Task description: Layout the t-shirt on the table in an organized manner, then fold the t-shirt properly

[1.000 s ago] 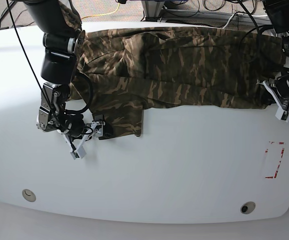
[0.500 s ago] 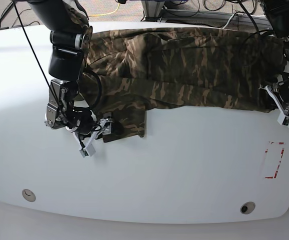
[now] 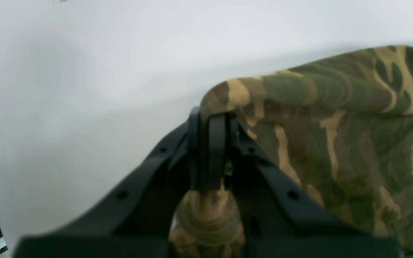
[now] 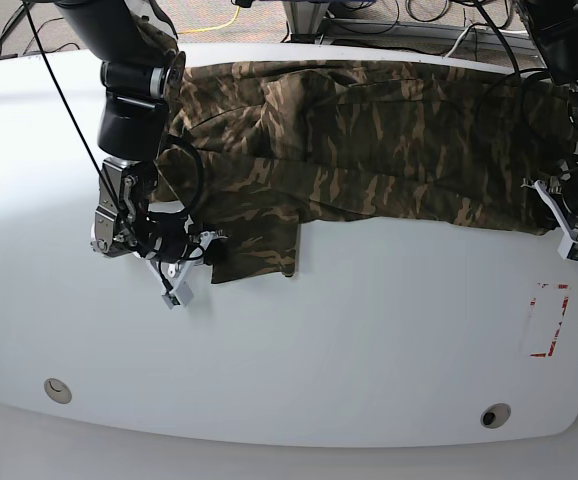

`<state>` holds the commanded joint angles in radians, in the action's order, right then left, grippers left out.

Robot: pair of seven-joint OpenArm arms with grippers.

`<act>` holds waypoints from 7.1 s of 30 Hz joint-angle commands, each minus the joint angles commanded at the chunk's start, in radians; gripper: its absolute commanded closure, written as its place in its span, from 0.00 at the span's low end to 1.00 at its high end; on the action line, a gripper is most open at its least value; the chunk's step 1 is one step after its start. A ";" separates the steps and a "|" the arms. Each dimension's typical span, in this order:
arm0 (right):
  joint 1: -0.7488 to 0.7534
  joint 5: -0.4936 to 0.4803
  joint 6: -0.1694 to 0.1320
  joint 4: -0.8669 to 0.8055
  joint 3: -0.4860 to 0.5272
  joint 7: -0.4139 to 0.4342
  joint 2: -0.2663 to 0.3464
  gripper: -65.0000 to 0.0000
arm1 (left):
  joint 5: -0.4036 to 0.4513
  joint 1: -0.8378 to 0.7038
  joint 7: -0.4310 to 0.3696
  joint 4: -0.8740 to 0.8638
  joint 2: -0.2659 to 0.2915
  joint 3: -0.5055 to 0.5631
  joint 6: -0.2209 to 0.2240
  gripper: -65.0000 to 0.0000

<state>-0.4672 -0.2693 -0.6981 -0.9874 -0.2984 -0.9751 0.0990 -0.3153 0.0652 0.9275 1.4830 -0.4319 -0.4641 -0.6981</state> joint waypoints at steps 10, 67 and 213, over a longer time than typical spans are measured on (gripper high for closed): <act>0.040 -0.002 0.000 -0.269 0.000 -0.204 -0.006 1.00 | 0.017 0.006 0.000 0.000 -0.002 0.002 0.000 0.99; 0.502 -0.598 0.000 -0.979 0.423 -0.384 0.328 1.00 | 0.126 -0.103 -0.164 0.000 -0.003 0.060 0.000 0.99; 0.443 -0.055 0.000 -0.301 0.232 0.213 0.371 0.92 | 0.127 -0.195 -0.160 0.210 -0.097 0.186 0.000 0.98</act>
<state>-0.0238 -0.3245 -0.6981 -1.2881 -0.0667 -0.7618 0.4703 -0.1880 -0.1297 0.7679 1.6932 -0.5286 -0.2785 -0.6981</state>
